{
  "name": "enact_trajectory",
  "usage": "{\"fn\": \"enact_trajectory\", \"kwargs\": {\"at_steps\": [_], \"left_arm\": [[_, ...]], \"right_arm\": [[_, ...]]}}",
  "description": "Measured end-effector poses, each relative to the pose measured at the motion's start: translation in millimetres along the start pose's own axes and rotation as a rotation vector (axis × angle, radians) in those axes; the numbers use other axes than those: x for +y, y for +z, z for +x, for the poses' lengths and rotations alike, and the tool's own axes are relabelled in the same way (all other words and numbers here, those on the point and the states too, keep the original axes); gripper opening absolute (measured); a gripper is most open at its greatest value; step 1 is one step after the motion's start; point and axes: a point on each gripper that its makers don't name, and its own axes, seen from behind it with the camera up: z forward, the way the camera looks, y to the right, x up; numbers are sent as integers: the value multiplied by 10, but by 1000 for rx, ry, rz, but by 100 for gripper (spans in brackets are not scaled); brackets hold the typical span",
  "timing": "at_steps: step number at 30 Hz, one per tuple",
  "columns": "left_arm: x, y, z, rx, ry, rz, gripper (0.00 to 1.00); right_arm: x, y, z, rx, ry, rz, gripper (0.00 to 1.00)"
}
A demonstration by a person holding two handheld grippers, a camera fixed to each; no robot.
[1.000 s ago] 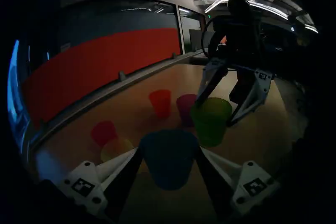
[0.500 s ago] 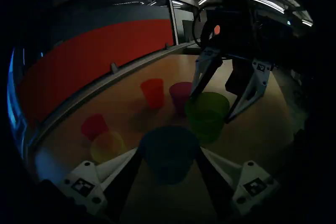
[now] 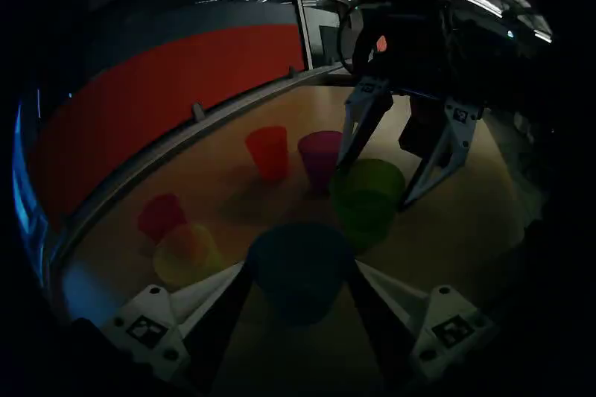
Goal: Pour water
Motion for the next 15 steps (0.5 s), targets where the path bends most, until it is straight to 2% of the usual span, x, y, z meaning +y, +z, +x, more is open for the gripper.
{"fn": "enact_trajectory", "kwargs": {"at_steps": [15], "left_arm": [[41, 15, -110, -5, -18, -10, 87]], "right_arm": [[0, 26, -93, -15, 7, -7, 100]]}}
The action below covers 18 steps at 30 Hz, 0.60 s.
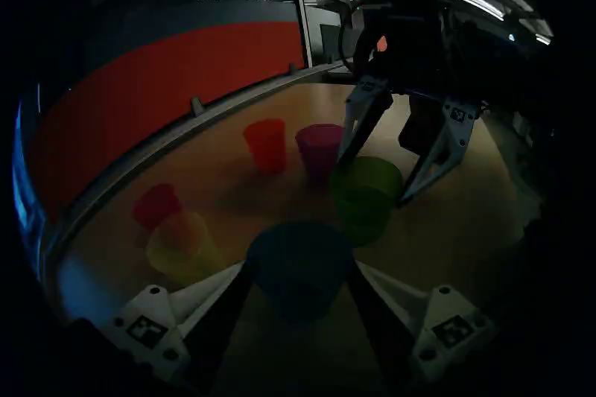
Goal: Pour water
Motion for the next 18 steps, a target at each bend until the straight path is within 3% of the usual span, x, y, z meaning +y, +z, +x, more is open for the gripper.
{"fn": "enact_trajectory", "kwargs": {"at_steps": [18], "left_arm": [[-7, -56, -95, -1, -33, -2, 87]], "right_arm": [[-18, -23, -34, 6, 18, -19, 100]]}}
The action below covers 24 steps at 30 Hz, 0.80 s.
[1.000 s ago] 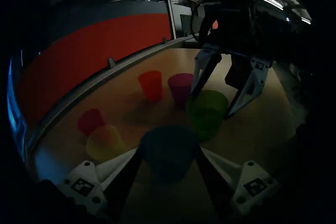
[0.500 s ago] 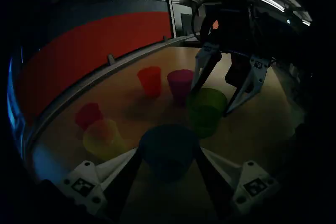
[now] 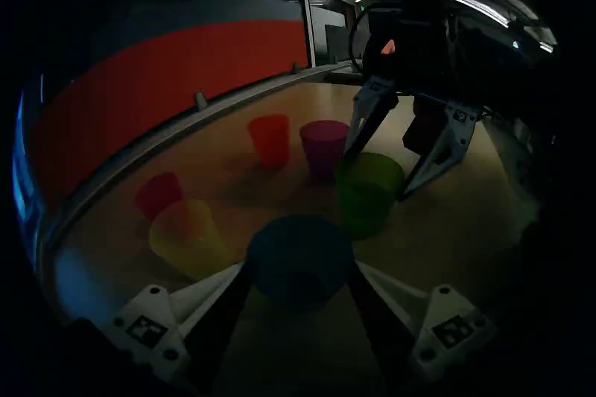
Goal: Pour water
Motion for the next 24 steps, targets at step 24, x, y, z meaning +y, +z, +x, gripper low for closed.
{"fn": "enact_trajectory", "kwargs": {"at_steps": [24], "left_arm": [[-45, -80, -126, -44, 6, 15, 90]], "right_arm": [[-34, -107, -114, -18, 11, -20, 100]]}}
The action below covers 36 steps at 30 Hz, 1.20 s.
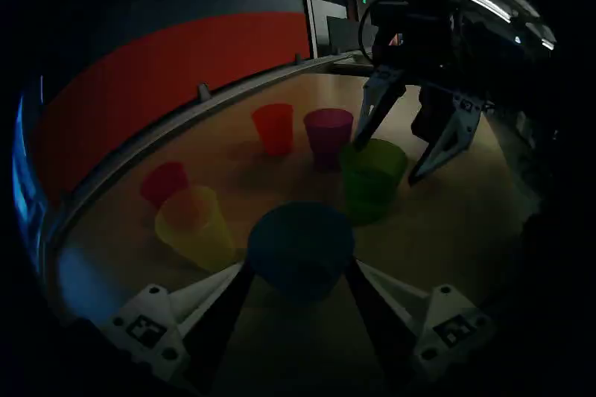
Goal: Pour water
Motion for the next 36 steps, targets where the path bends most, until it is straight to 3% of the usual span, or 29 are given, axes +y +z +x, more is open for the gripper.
{"fn": "enact_trajectory", "kwargs": {"at_steps": [11, 18, 27, 36], "left_arm": [[23, -112, -130, -19, -4, 21, 92], [7, -265, -240, -30, -17, 48, 94], [-58, -501, -345, -22, -52, 112, 96], [-231, -788, -397, -2, -86, 222, 98]], "right_arm": [[-9, -191, -157, -1, 21, -38, 100], [-17, -359, -213, 9, 44, -71, 100], [-26, -509, -202, 35, 72, -129, 100], [69, -739, -177, 67, 142, -232, 100]]}}
